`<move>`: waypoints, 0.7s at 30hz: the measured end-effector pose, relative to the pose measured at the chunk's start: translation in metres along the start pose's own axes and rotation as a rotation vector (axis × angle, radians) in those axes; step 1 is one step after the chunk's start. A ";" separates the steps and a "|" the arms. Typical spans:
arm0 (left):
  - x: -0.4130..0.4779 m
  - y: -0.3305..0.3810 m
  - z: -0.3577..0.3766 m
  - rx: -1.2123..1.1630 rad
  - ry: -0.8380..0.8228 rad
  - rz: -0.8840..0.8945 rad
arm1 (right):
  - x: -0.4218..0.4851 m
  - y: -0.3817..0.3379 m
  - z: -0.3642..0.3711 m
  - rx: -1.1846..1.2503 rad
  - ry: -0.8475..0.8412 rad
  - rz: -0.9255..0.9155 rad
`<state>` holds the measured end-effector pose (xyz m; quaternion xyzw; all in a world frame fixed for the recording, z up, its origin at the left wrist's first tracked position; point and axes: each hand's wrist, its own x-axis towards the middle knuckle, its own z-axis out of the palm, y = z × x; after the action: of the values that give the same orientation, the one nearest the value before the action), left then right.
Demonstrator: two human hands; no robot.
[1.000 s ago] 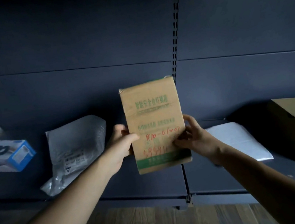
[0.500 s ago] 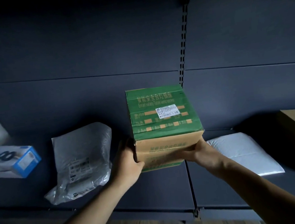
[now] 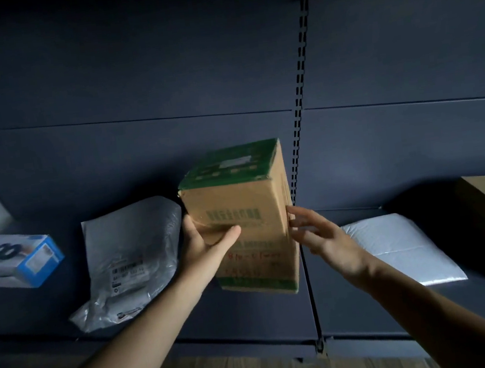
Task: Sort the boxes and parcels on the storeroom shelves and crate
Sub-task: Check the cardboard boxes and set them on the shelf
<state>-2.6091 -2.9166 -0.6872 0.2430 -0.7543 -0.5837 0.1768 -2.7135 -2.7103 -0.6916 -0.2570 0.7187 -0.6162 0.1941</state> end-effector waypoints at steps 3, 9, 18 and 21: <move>-0.004 0.001 0.001 -0.028 -0.017 0.006 | 0.000 -0.007 0.000 -0.043 0.050 -0.059; -0.005 0.001 0.001 -0.157 -0.090 -0.035 | 0.003 -0.016 -0.002 -0.090 0.050 0.001; -0.008 0.010 0.014 0.031 -0.141 0.005 | 0.002 -0.008 -0.010 0.045 0.135 0.047; -0.012 0.018 0.020 0.076 -0.150 0.005 | 0.003 -0.005 -0.011 0.011 0.237 0.049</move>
<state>-2.6133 -2.8908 -0.6751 0.2032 -0.7877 -0.5707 0.1120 -2.7216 -2.7042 -0.6846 -0.1637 0.7393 -0.6412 0.1243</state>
